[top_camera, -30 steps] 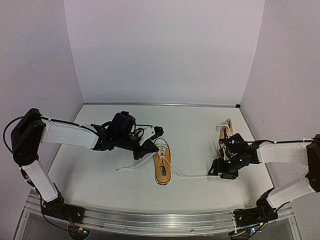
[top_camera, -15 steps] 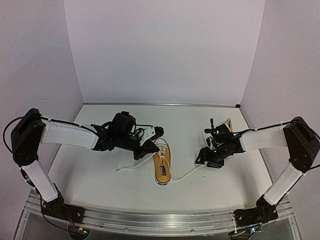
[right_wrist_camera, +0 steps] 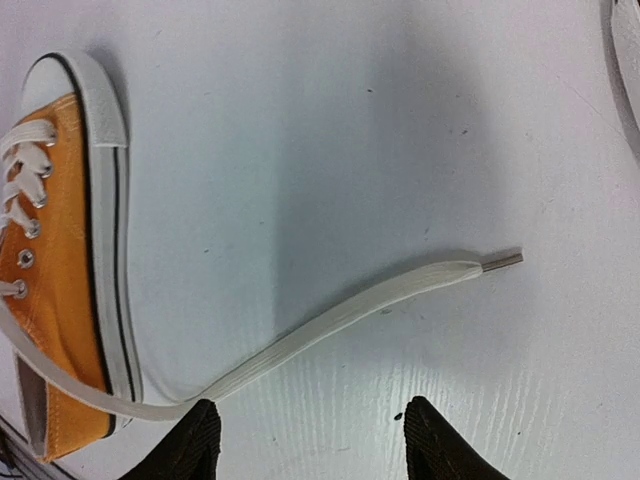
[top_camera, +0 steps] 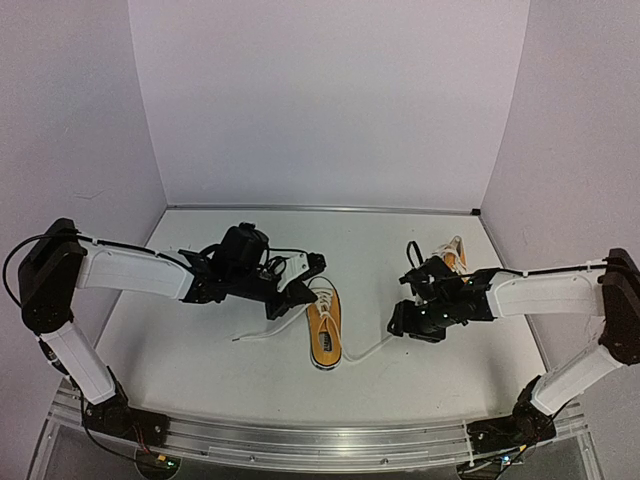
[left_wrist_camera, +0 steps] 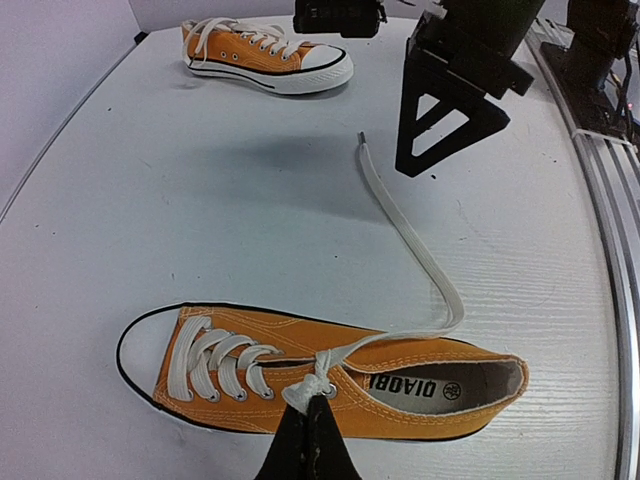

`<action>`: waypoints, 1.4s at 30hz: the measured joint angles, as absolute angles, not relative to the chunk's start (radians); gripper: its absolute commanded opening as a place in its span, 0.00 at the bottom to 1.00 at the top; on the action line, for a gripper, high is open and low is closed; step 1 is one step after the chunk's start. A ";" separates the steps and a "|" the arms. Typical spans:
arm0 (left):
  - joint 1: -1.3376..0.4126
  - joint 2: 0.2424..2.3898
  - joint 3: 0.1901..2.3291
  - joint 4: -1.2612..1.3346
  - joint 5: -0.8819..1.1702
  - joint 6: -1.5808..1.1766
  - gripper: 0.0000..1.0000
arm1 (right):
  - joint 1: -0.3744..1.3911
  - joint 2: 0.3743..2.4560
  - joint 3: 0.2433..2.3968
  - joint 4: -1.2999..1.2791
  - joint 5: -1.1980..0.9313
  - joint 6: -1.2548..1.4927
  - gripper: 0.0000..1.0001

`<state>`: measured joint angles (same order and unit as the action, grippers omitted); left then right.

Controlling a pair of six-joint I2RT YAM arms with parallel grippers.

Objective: Tie the shoes

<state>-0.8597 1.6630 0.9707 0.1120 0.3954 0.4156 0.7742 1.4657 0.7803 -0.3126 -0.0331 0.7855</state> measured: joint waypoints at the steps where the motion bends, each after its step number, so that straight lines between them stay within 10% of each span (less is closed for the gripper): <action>1: -0.860 1.663 0.968 0.114 0.395 0.418 0.00 | 0.774 1.482 0.780 -0.311 -0.024 0.794 0.57; 14: -0.861 1.660 0.954 0.132 0.398 0.429 0.00 | 0.782 1.707 0.877 -0.282 0.084 0.893 0.52; 24: -0.873 1.643 0.941 0.133 0.399 0.457 0.00 | 0.783 1.824 0.979 -0.233 0.137 0.895 0.00; 42: -0.925 1.633 0.856 0.238 0.385 0.555 0.00 | 0.771 1.877 1.456 -0.301 0.027 0.579 0.00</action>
<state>-0.9253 1.6333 0.8562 0.2380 0.3847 0.5554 0.7708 1.8770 1.4559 -0.3013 0.0268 0.5788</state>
